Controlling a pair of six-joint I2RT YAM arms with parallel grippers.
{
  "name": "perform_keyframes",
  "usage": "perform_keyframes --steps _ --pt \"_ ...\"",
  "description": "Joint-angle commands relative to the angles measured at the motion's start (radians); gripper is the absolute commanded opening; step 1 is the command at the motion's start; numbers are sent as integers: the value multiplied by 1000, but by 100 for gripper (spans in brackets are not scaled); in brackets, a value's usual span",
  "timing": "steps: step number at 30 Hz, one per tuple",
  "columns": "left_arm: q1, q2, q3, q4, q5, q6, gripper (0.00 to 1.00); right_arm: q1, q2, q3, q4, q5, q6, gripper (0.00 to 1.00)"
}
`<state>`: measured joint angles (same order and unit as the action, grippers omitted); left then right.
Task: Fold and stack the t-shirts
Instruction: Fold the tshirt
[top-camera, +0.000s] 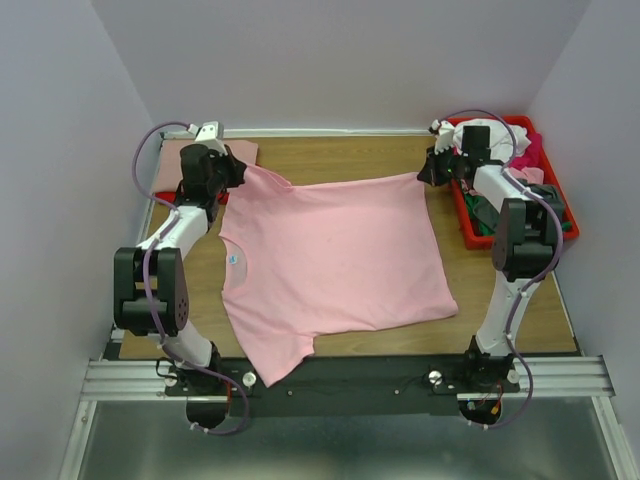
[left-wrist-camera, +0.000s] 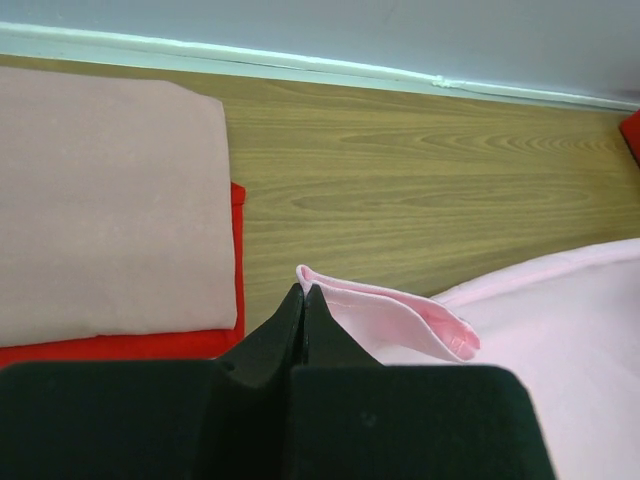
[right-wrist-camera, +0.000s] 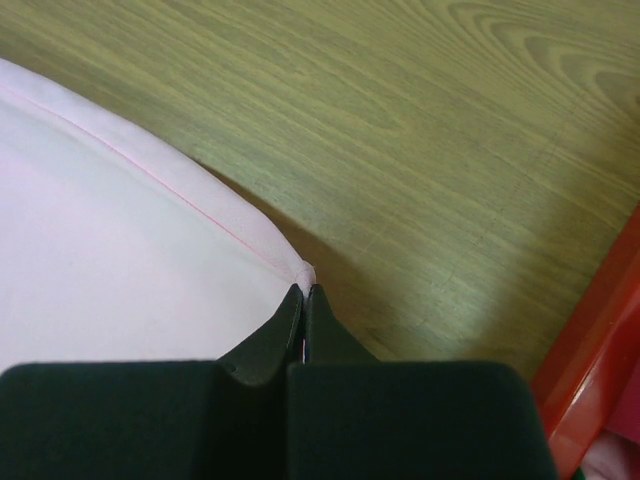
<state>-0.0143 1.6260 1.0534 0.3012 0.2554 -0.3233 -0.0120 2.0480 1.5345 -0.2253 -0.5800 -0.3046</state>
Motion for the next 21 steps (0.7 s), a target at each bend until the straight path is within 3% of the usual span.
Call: perform_keyframes --steps 1,21 --pt "7 -49 -23 -16 36 6 0 6 -2 -14 24 23 1 0" --pt "5 -178 -122 -73 74 27 0 7 -15 -69 27 49 -28 0"
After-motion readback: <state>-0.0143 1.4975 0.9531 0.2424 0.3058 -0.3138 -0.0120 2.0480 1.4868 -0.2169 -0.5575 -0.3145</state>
